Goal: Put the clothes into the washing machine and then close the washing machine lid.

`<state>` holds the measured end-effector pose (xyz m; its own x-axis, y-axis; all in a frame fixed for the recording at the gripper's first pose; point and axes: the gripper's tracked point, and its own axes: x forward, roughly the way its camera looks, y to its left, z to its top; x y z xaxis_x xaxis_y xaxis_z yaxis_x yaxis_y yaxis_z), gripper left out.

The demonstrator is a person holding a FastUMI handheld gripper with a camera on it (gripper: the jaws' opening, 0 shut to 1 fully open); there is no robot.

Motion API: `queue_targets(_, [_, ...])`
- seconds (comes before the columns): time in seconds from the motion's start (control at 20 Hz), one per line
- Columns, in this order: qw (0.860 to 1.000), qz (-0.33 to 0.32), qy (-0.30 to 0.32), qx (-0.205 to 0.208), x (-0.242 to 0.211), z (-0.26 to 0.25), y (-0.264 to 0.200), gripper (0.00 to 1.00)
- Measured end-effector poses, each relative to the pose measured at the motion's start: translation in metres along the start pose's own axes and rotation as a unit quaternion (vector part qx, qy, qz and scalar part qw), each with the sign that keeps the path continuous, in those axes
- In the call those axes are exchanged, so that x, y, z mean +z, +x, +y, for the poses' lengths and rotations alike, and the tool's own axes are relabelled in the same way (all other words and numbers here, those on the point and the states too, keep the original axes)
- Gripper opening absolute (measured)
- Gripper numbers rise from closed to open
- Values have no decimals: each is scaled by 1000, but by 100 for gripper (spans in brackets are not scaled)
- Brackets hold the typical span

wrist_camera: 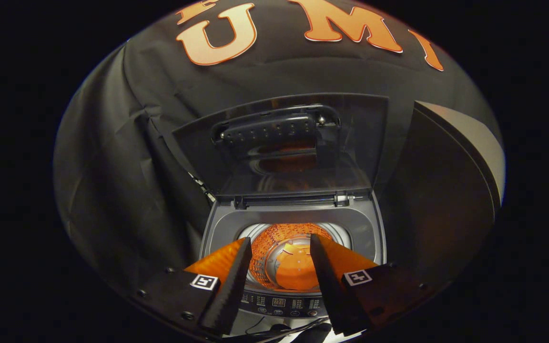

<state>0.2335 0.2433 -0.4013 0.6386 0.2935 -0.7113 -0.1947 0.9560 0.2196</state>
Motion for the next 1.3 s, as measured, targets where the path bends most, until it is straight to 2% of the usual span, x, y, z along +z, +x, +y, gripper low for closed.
queue_targets(0.2, [1000,-20,-10,-1,25,8,-11,98])
queue_targets(0.45, [998,-58,-31,0,74,28,-24,99])
queue_targets(0.75, [995,-87,-37,-15,127,35,-17,99])
queue_targets(0.9, [994,-94,-37,-30,147,28,-5,99])
queue_targets(1.3, [991,-121,-53,-37,197,30,22,99])
